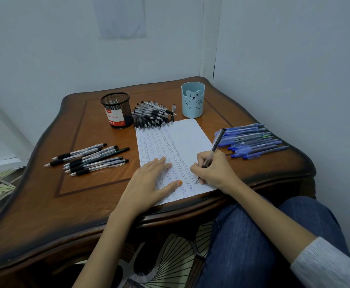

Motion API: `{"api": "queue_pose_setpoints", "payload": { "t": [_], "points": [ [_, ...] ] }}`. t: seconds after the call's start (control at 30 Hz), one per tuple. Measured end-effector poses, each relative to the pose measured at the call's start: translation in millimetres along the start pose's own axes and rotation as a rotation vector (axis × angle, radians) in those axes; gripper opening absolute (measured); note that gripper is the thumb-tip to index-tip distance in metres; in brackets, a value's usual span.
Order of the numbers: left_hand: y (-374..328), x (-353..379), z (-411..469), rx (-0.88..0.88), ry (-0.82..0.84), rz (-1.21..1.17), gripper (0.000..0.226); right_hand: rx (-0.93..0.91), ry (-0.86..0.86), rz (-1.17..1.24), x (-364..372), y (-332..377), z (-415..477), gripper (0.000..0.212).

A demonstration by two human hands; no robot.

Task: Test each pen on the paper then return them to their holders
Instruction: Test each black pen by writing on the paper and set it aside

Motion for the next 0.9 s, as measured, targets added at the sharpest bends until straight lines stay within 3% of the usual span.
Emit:
{"api": "queue_pose_setpoints", "payload": {
  "t": [0.47,0.63,0.7,0.8,0.9],
  "points": [
    [-3,-2,-1,-0.010,0.000,-0.004,0.086,0.003,0.007,0.018,3,-1,0,0.037],
    [-4,-2,-2,-0.010,0.005,-0.006,0.086,0.160,-0.026,0.343,-4,-13,1,0.043],
    [-4,-2,-2,-0.007,0.003,-0.007,0.086,0.180,-0.027,0.376,-4,-11,0,0.045],
    [-4,-3,-1,-0.011,0.009,-0.002,0.085,0.216,-0.023,0.376,-5,-8,-1,0.028],
    [-4,-5,1,-0.013,0.008,-0.001,0.073,0.232,0.028,0.393,-4,-6,2,0.035]
  ]
}}
Point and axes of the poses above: each hand's wrist, its own z-axis towards the middle knuckle, its own x-axis out of the palm, y = z × x, the point moved 9 cm from there along z, towards the middle knuckle, and after that the axes turned 12 degrees about -z, right-handed, at the moved point
